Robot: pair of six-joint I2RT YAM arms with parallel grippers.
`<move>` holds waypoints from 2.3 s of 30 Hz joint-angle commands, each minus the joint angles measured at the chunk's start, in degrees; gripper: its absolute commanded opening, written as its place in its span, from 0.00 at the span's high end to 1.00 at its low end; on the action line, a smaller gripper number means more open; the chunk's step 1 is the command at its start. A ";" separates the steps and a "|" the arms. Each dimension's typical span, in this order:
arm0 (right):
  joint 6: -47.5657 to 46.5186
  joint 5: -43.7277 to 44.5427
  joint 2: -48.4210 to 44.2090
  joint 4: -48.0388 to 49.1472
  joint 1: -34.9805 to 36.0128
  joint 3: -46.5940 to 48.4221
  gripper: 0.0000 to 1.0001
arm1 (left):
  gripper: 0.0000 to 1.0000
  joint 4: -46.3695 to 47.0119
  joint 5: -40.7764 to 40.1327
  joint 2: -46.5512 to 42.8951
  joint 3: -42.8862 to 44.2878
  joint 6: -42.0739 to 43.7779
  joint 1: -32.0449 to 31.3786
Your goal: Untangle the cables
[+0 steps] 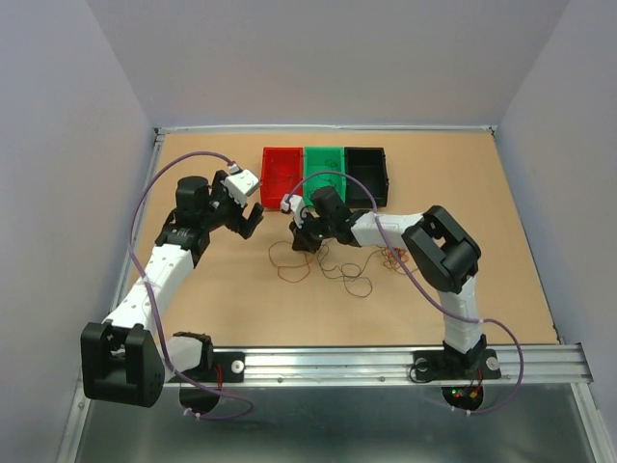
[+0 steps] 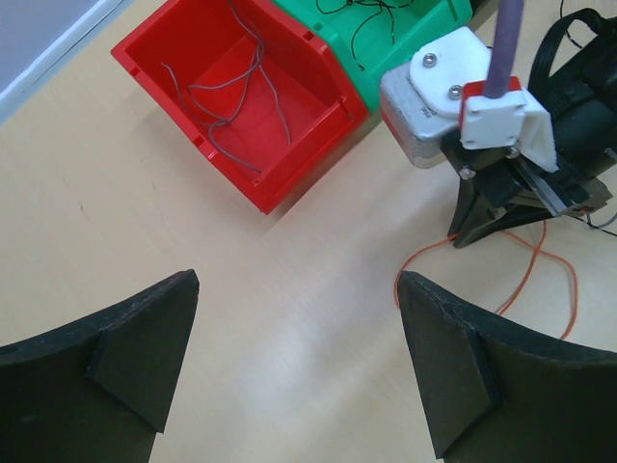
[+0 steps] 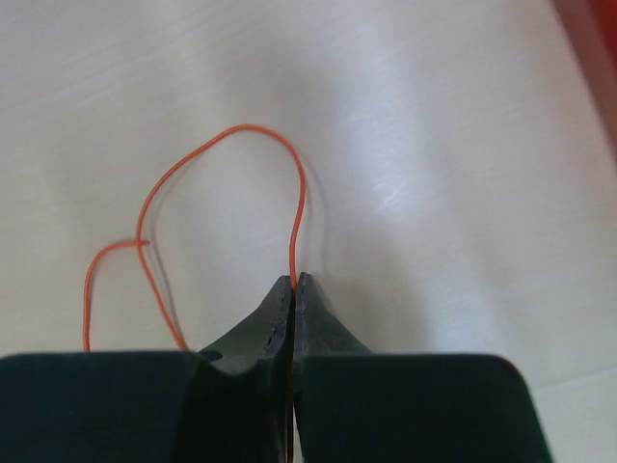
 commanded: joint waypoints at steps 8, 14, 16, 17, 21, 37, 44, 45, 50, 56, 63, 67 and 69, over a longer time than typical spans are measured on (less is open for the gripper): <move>1.07 -3.86 -12.38 2.63 0.28 -6.38 0.99 | 0.04 2.45 2.07 -0.39 -1.39 0.45 0.29; 12.84 8.01 -21.52 15.90 -2.96 -12.36 1.00 | 0.05 6.57 0.32 -1.70 -3.77 -1.31 0.38; 18.17 10.64 -23.89 18.45 -6.39 -12.89 0.99 | 0.04 7.63 -0.82 -2.32 -4.47 -1.92 0.38; 19.52 13.09 -24.51 18.72 -8.92 -12.80 0.99 | 0.04 8.42 -0.91 -2.58 -4.73 -2.10 0.38; 26.02 17.68 -25.66 19.25 -14.91 -11.49 1.00 | 0.05 10.09 -1.79 -4.34 -5.79 -2.81 0.47; 21.65 47.47 -15.66 18.55 -22.40 1.25 0.99 | 0.05 12.73 -3.02 -6.98 -7.99 -4.12 0.47; 20.33 49.07 -14.41 18.81 -22.84 3.11 0.99 | 0.04 12.91 -3.55 -7.07 -8.08 -4.12 0.47; 20.07 48.54 -14.50 18.99 -22.84 2.23 0.99 | 0.04 12.91 -3.46 -7.07 -8.08 -3.95 0.47; 18.40 47.04 -12.75 19.78 -22.84 0.73 0.99 | 0.04 12.82 -3.37 -6.54 -7.99 -3.86 0.47; 20.06 42.22 -9.06 18.29 -22.66 0.91 0.99 | 0.05 12.47 -3.11 -6.01 -7.81 -3.69 0.55; 21.73 37.64 -0.71 11.44 -21.96 6.96 1.00 | 0.04 11.77 -1.62 -5.93 -7.72 -3.51 0.47; 22.70 36.67 1.23 10.55 -21.78 8.47 0.98 | 0.04 11.07 1.10 -6.01 -7.99 -2.63 0.38; 23.23 36.76 0.27 10.64 -21.78 8.12 0.94 | 0.03 10.89 2.85 -5.67 -7.99 -2.37 0.20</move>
